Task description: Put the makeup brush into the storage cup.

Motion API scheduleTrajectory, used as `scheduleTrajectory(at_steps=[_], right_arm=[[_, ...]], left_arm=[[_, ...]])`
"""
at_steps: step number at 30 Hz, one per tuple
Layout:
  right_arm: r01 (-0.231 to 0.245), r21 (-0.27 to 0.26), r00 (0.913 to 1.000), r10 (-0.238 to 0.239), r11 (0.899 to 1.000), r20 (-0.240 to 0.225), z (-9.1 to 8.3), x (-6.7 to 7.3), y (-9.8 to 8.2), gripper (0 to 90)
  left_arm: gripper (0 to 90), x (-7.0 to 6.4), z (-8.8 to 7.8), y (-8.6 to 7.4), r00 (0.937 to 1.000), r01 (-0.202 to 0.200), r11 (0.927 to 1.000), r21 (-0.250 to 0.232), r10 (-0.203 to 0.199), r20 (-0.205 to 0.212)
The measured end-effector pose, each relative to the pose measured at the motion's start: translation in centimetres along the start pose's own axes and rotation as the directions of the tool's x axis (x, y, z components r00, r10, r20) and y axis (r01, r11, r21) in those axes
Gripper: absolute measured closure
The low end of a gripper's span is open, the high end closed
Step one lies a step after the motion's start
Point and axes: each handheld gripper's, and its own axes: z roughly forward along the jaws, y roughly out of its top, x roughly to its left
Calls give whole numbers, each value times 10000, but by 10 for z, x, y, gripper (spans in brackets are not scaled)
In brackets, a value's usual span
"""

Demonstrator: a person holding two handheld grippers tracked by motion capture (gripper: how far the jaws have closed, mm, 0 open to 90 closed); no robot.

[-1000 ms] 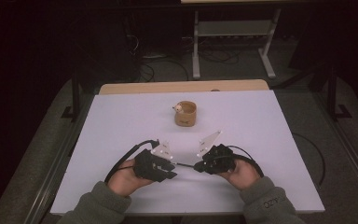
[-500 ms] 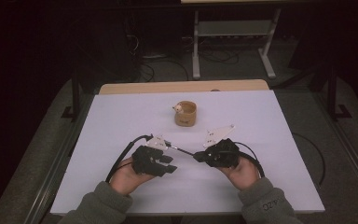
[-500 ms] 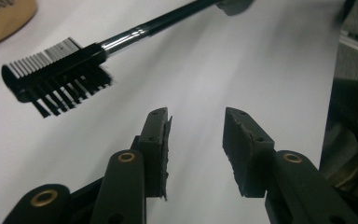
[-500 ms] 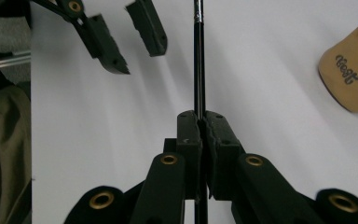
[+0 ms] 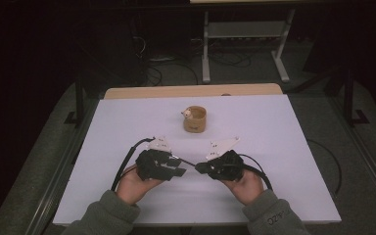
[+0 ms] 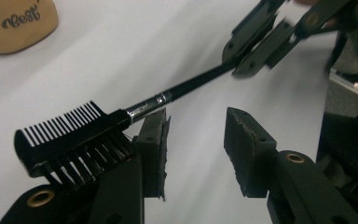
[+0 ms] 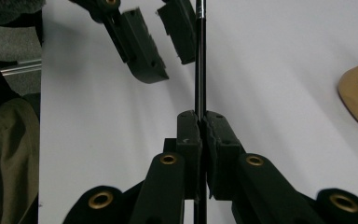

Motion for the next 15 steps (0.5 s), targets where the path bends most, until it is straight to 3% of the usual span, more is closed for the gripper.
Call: scheduleTrajectory(at_steps=[12, 15], right_arm=[[-30, 96, 9980, 36, 9999, -628, 21, 8, -1, 841], [115, 131, 9982, -107, 9998, -591, 24, 10, -1, 840]], left_arm=[[670, -5, -4, 1, 9999, 76, 9979, -650, -67, 139], [710, -6, -5, 2, 9996, -77, 9977, -670, 96, 275]])
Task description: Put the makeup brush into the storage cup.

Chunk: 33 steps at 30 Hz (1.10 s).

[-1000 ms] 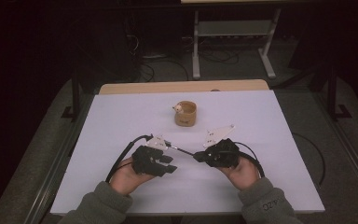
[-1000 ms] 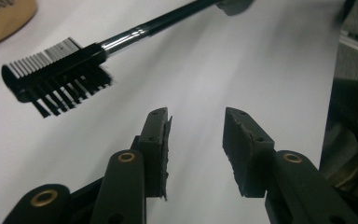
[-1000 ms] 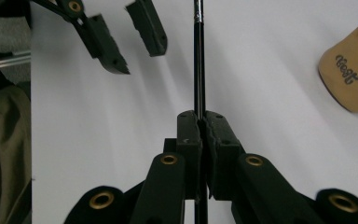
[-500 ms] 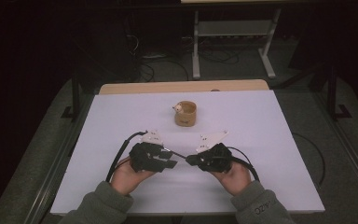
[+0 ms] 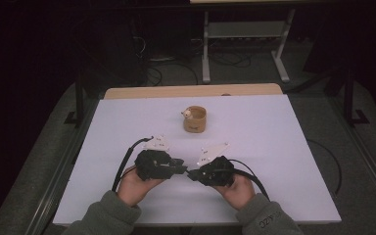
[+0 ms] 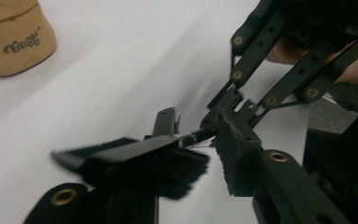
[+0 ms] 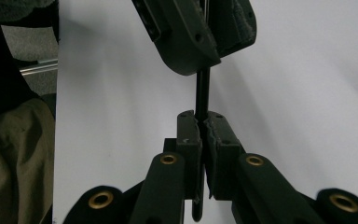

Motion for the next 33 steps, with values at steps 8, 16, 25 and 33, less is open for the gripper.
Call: scheduleTrajectory(at_steps=[8, 16, 25, 33], right_arm=[[-150, -162, 9999, 150, 9998, 15, 1, 1, 0, 838], [-160, -60, 9998, 160, 9999, -73, 5, 4, 1, 825], [-333, -99, 9994, 333, 9994, 8, 3, -1, -3, 646], [-1067, -241, 9938, 1074, 9940, 289, -14, -11, -15, 519]], left_arm=[[808, -4, 1, 1, 9990, -51, 9998, -168, 58, 445], [851, -5, 1, 1, 9978, -300, 9995, -101, 306, 594], [851, -5, 0, 1, 9984, -265, 9996, -52, 267, 492], [852, 1, -4, 0, 9993, -265, 9996, 55, 264, 261]])
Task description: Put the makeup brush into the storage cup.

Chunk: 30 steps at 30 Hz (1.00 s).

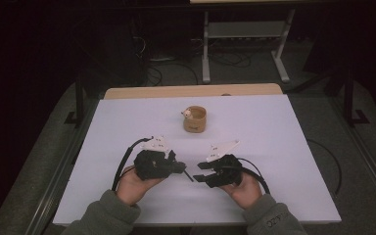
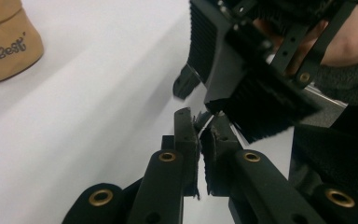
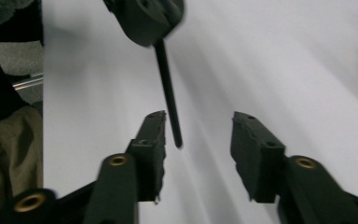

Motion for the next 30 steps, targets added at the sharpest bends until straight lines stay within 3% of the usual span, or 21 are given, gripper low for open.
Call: scheduleTrajectory(at_steps=[2, 4, 16, 30], right_arm=[[-12, 20, 10000, 12, 10000, 69, -2, -2, -2, 517], [-394, -190, 9991, 398, 9990, 164, -9, -5, -6, 489], [-836, -462, 9934, 869, 9954, 745, -32, -14, -26, 409], [-1447, -620, 9771, 1525, 9875, 1482, -58, -24, -52, 366]], left_arm=[[851, 0, 0, 0, 10000, 93, 9999, -42, -93, -10], [851, 2, -1, -1, 9999, 157, 9998, -106, -156, 25], [851, 6, -3, -1, 9997, 211, 9996, -191, -214, -114], [851, 24, -6, 14, 9979, 396, 9991, -162, -404, -512]])
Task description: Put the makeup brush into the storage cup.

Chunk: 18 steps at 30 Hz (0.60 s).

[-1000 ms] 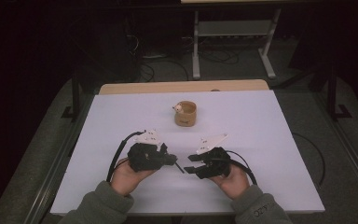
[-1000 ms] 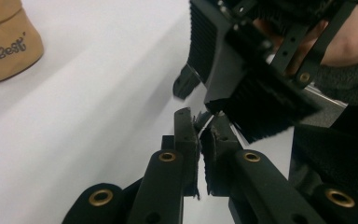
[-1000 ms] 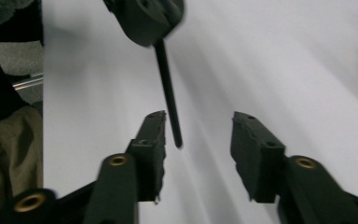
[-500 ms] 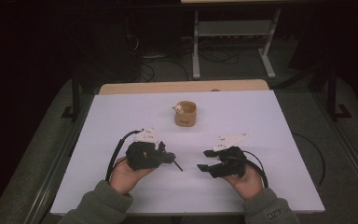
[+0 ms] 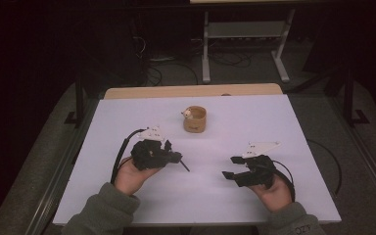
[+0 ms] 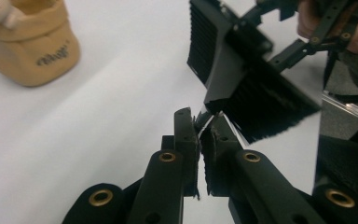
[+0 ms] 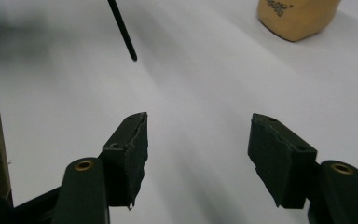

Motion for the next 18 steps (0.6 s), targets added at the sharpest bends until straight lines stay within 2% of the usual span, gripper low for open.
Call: scheduleTrajectory(at_steps=[7, 15, 18], right_arm=[[-154, -79, 9994, 156, 9999, 322, -10, -5, -7, 355], [-179, -63, 9986, 182, 9998, 501, -18, -8, -13, 351], [-234, -121, 9981, 241, 9997, 572, -21, -9, -14, 349]], left_arm=[[852, 8, 6, 18, 9997, -171, 9994, 316, 177, -175], [852, 20, 13, 42, 9998, -63, 9984, 555, 74, -205], [851, 26, 13, 49, 9998, 103, 9982, 593, -91, -204]])
